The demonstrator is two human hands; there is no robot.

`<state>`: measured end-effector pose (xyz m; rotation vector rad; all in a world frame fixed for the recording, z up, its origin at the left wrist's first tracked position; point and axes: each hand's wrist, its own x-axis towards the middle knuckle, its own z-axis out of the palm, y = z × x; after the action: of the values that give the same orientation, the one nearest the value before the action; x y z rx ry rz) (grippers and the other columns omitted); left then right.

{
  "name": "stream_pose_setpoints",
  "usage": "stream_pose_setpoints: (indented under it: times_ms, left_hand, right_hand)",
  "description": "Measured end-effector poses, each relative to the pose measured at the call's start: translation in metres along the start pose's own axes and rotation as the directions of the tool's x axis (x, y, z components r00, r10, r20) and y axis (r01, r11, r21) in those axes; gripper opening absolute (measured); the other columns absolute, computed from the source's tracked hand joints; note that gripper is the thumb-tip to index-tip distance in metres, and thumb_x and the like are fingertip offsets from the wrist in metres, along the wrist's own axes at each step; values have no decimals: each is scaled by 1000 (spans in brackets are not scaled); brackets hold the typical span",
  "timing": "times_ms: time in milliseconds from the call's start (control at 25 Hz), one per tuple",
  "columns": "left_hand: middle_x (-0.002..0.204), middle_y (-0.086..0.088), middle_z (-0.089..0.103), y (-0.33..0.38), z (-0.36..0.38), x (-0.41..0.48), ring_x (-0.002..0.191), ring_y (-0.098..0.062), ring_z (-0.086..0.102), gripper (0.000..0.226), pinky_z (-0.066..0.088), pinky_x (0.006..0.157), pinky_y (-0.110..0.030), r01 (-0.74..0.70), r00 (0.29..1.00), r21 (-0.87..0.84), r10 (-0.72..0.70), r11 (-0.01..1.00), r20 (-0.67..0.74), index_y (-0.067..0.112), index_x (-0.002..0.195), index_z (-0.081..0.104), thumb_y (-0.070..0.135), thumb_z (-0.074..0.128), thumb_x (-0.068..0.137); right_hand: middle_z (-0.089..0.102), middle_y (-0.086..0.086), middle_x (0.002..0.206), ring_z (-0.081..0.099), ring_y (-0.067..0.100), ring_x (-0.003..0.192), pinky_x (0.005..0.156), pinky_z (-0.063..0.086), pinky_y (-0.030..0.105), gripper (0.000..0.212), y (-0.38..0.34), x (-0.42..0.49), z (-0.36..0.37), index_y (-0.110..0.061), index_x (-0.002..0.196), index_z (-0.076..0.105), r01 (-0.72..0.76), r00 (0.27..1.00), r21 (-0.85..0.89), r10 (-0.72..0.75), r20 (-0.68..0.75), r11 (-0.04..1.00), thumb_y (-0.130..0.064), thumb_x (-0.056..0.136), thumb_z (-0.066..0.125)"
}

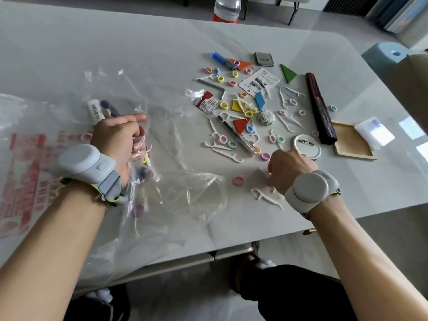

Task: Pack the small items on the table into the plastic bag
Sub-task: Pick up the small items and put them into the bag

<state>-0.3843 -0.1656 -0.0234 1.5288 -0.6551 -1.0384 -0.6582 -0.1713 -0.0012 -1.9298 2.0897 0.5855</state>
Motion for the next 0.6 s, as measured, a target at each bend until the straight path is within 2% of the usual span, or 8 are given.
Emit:
stream_pose_setpoints:
  times_ms: [160, 280, 400, 480, 600]
  left_hand:
    - [74, -7, 53, -1, -2, 0, 76, -25, 41, 37, 46, 45, -16, -7, 1000, 12, 7, 1000, -1, 17, 78, 68, -9, 42, 75]
    - [76, -8, 52, -1, -2, -1, 77, -25, 41, 37, 47, 45, -16, -12, 1000, 15, 12, 1000, -1, 17, 79, 67, -9, 41, 76]
    - [74, -6, 57, -2, -2, -1, 77, -26, 44, 36, 47, 53, -22, -6, 1000, 25, 7, 1000, -8, 21, 73, 69, -5, 45, 72]
    - [73, 0, 66, -2, -4, -1, 75, -25, 46, 32, 45, 65, -33, 11, 1000, 27, -10, 1000, -28, 23, 67, 72, 2, 48, 63]
    - [79, -10, 63, -1, -4, -2, 70, -27, 45, 33, 43, 70, -41, 28, 999, 22, -27, 999, -33, 22, 69, 73, 7, 48, 56]
  right_hand:
    - [59, 4, 79, 55, 23, 70, 60, 44, 25, 25, 10, -1, 0, -13, 96, 69, 20, 998, 40, -22, 63, 999, -20, 72, 70]
    - [61, 16, 77, 41, 18, 63, 57, 36, 25, 28, 14, -10, 3, -3, 93, 70, 105, 993, 70, -109, 54, 992, -14, 67, 69]
    - [68, 12, 88, 53, 20, 70, 62, 47, 28, 22, 11, -21, 8, -10, 93, 71, 150, 984, 60, -155, 91, 987, -15, 72, 67]
    - [66, 6, 91, 60, 23, 80, 68, 54, 31, 17, 7, -24, 12, -16, 90, 70, 135, 987, 27, -136, 84, 991, -17, 74, 67]
    - [56, 3, 78, 55, 25, 74, 64, 49, 30, 8, 1, -26, 11, -15, 85, 65, 144, 990, -70, -144, 7, 987, -17, 78, 64]
